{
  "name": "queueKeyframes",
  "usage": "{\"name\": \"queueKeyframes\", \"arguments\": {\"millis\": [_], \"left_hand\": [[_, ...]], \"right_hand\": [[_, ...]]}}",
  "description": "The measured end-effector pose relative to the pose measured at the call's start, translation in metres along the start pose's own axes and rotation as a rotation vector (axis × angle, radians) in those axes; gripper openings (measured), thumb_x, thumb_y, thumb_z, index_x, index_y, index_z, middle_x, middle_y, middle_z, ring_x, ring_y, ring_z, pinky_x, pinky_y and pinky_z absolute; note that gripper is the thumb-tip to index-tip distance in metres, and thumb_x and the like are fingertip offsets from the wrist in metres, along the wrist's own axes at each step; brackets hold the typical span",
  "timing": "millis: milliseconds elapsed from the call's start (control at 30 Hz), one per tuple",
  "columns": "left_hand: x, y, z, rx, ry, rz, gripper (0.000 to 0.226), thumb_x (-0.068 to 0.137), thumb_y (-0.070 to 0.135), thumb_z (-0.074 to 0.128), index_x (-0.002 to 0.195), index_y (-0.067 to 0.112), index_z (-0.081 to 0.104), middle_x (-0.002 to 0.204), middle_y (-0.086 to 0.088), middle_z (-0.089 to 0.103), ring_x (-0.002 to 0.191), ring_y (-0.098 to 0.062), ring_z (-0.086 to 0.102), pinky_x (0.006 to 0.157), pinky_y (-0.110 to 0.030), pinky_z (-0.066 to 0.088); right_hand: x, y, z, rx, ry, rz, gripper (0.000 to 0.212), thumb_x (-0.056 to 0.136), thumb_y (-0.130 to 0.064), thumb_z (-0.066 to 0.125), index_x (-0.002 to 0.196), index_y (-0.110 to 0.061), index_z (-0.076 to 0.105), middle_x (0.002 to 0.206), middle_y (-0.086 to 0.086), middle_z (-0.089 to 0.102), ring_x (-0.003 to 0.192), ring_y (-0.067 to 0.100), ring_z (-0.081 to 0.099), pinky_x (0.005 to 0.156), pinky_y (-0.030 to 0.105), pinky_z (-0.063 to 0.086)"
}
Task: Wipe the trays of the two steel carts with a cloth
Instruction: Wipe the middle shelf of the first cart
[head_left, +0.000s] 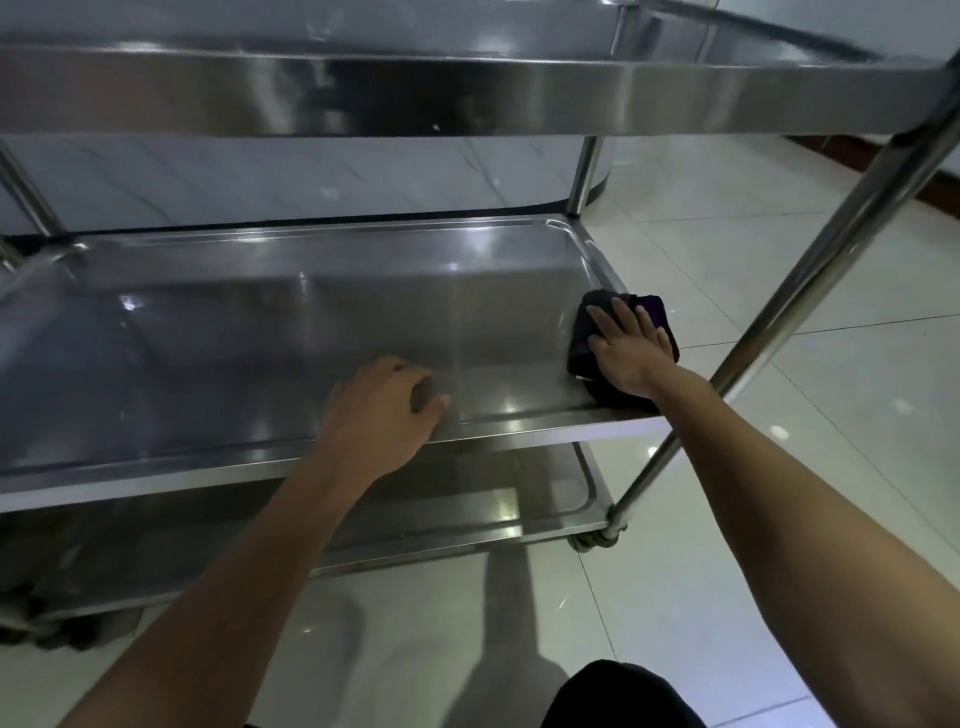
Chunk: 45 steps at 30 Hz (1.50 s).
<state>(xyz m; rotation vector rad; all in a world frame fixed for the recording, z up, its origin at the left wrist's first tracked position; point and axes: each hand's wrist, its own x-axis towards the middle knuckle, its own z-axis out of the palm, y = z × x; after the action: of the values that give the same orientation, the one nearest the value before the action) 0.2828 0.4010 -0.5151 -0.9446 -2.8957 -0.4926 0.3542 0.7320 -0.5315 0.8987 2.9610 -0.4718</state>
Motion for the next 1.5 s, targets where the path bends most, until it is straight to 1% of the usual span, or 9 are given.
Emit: {"name": "queueKeyframes", "arguments": {"millis": [133, 367, 600, 733, 967, 1200, 1300, 1400, 1500], "left_hand": [[-0.001, -0.047, -0.008, 0.125, 0.057, -0.088, 0.046, 0.088, 0.064, 0.052, 0.121, 0.034, 0.063, 0.128, -0.001, 0.061, 0.119, -0.029, 0.053, 0.095, -0.048, 0.046], [-0.014, -0.070, -0.007, 0.132, 0.033, -0.107, 0.057, 0.087, 0.073, 0.027, 0.125, 0.042, 0.055, 0.131, 0.003, 0.057, 0.122, -0.026, 0.052, 0.100, -0.053, 0.043], [-0.025, -0.075, -0.003, 0.124, 0.010, -0.109, 0.051, 0.095, 0.065, 0.038, 0.137, 0.038, 0.051, 0.147, 0.007, 0.047, 0.144, -0.023, 0.032, 0.112, -0.055, 0.029], [-0.027, -0.076, -0.002, 0.104, 0.017, -0.115, 0.054, 0.095, 0.065, 0.039, 0.141, 0.037, 0.049, 0.149, 0.007, 0.045, 0.146, -0.024, 0.028, 0.113, -0.057, 0.027], [-0.022, -0.069, -0.003, 0.090, 0.018, -0.162, 0.051, 0.093, 0.064, 0.043, 0.135, 0.038, 0.053, 0.144, 0.004, 0.049, 0.140, -0.025, 0.035, 0.111, -0.056, 0.029], [-0.015, -0.043, -0.010, 0.070, -0.041, -0.285, 0.038, 0.094, 0.045, 0.049, 0.128, 0.033, 0.058, 0.138, -0.001, 0.048, 0.138, -0.026, 0.034, 0.110, -0.063, 0.026], [-0.017, 0.012, -0.002, 0.058, 0.004, -0.078, 0.033, 0.090, 0.045, 0.053, 0.118, 0.030, 0.064, 0.131, 0.003, 0.054, 0.131, -0.024, 0.042, 0.109, -0.058, 0.030], [-0.030, 0.062, 0.018, -0.063, -0.131, 0.036, 0.054, 0.088, 0.067, 0.049, 0.131, 0.035, 0.056, 0.149, 0.000, 0.040, 0.147, -0.029, 0.021, 0.115, -0.066, 0.011], [-0.031, 0.066, 0.030, 0.052, -0.093, 0.013, 0.050, 0.095, 0.058, 0.050, 0.141, 0.039, 0.046, 0.155, 0.002, 0.032, 0.151, -0.028, 0.010, 0.117, -0.066, 0.007]], "right_hand": [[0.010, -0.014, 0.006, -0.013, -0.018, -0.018, 0.056, 0.102, -0.044, 0.025, 0.156, -0.042, 0.009, 0.167, -0.008, -0.006, 0.153, 0.025, -0.006, 0.121, 0.051, -0.002], [0.032, -0.116, 0.039, -0.036, -0.072, -0.160, 0.055, 0.103, -0.047, 0.023, 0.156, -0.044, 0.007, 0.166, -0.009, -0.010, 0.153, 0.024, -0.009, 0.120, 0.049, -0.003], [0.044, -0.249, 0.082, -0.039, -0.100, -0.453, 0.054, 0.102, -0.049, 0.022, 0.155, -0.045, 0.010, 0.167, -0.010, -0.006, 0.153, 0.025, -0.007, 0.120, 0.051, 0.000], [0.045, -0.274, 0.094, -0.017, -0.095, -0.507, 0.053, 0.102, -0.049, 0.021, 0.153, -0.048, 0.012, 0.166, -0.012, -0.004, 0.153, 0.023, -0.006, 0.121, 0.050, -0.001], [0.045, -0.254, 0.086, -0.017, -0.099, -0.488, 0.055, 0.099, -0.052, 0.019, 0.153, -0.049, 0.011, 0.166, -0.015, -0.005, 0.153, 0.020, -0.007, 0.121, 0.045, -0.002], [0.058, -0.143, 0.051, -0.092, -0.018, -0.285, 0.053, 0.103, -0.046, 0.025, 0.154, -0.045, 0.014, 0.166, -0.011, -0.005, 0.153, 0.024, -0.002, 0.122, 0.049, 0.006], [0.058, -0.100, 0.034, -0.044, -0.038, -0.181, 0.054, 0.103, -0.047, 0.025, 0.155, -0.046, 0.009, 0.166, -0.011, -0.007, 0.153, 0.023, -0.003, 0.122, 0.048, 0.004], [0.062, -0.057, 0.021, -0.089, -0.048, -0.131, 0.054, 0.104, -0.047, 0.021, 0.156, -0.041, 0.010, 0.166, -0.009, -0.009, 0.153, 0.023, -0.006, 0.123, 0.049, 0.002], [0.062, -0.015, 0.009, -0.154, -0.084, -0.076, 0.054, 0.104, -0.043, 0.016, 0.157, -0.033, 0.016, 0.167, -0.006, -0.009, 0.153, 0.024, -0.009, 0.123, 0.050, 0.003]]}}
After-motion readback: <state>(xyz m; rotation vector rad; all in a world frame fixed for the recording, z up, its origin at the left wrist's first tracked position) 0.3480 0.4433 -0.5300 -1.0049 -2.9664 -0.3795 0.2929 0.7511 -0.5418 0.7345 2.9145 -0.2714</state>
